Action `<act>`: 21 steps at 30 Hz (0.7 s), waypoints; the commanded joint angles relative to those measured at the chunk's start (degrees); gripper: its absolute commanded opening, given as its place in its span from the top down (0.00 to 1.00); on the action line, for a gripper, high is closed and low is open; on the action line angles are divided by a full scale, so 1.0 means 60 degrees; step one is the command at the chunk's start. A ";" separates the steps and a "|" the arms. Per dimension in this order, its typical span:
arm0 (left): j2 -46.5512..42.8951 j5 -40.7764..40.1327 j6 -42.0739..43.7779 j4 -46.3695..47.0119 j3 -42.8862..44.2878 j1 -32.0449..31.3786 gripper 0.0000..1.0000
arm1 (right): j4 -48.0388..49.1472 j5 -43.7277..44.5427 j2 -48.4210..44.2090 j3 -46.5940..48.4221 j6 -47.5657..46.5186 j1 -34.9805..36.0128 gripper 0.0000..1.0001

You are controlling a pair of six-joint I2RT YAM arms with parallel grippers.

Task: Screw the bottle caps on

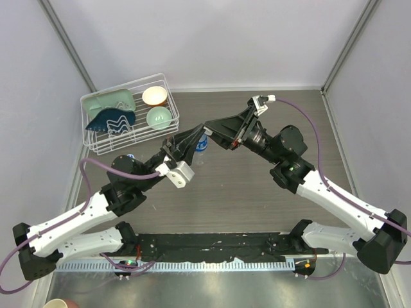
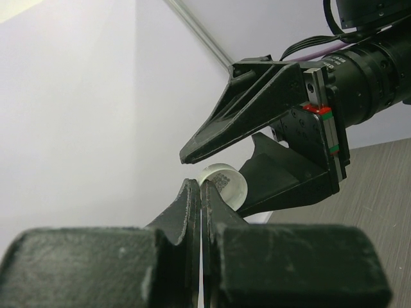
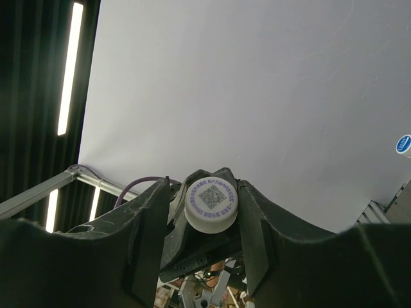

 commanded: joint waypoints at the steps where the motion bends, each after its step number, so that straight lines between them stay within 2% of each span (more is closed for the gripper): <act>1: -0.0151 -0.0819 -0.0004 0.0269 -0.0122 0.0277 1.00 | 0.0893 -0.0270 -0.0551 0.0123 -0.0005 0.0037 0.48; 14: -0.0224 -0.0658 -0.0062 0.0327 -0.0283 0.0321 1.00 | 0.0966 -0.0285 -0.0522 0.0093 -0.0049 0.0036 0.61; 16: -0.0253 -0.0600 -0.0077 0.0328 -0.0312 0.0321 1.00 | 0.0937 -0.0300 -0.0522 0.0123 -0.0107 0.0037 0.64; 19: -0.0283 -0.0585 -0.0121 0.0225 -0.0356 0.0321 1.00 | 0.0792 -0.0358 -0.0522 0.0167 -0.0195 0.0036 0.75; 21: -0.0298 -0.0585 -0.0296 0.0080 -0.0298 0.0321 0.89 | 0.0529 -0.0344 -0.0580 0.0240 -0.0458 0.0037 0.82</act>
